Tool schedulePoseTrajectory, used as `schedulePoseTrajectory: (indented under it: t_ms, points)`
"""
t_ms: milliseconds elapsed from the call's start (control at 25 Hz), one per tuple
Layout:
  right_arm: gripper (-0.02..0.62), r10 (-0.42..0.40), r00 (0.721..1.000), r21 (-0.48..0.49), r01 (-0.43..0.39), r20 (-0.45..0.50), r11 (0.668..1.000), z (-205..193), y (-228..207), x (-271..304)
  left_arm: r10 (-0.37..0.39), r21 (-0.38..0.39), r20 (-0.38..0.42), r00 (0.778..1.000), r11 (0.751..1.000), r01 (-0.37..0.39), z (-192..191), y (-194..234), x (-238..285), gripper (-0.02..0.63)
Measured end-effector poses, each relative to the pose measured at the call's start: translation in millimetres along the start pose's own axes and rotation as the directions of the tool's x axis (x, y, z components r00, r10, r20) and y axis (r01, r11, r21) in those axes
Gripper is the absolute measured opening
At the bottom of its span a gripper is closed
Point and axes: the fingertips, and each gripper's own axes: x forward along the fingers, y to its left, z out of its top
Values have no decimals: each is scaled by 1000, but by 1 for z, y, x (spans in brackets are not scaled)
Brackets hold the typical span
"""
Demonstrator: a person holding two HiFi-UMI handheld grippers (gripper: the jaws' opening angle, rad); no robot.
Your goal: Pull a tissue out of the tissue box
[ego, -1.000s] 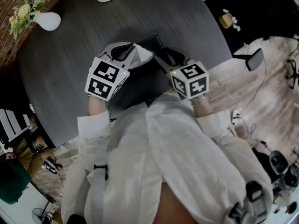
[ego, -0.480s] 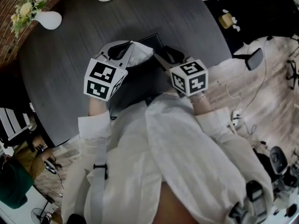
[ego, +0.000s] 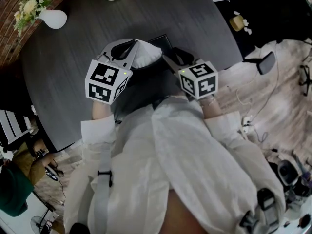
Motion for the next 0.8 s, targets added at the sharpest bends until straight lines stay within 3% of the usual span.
schedulePoseTrajectory:
  t_ms: [440,800]
  points:
    - [175,1,1000,-6,-1,-8,1000,-1,1,-1,-5,-50,62,998,999,8,14,-1,-11,8]
    - [175,3,1000,-7,-4,-8,1000,-1,2,0,73,-117,112,991,991,-59,21,16,-15,6]
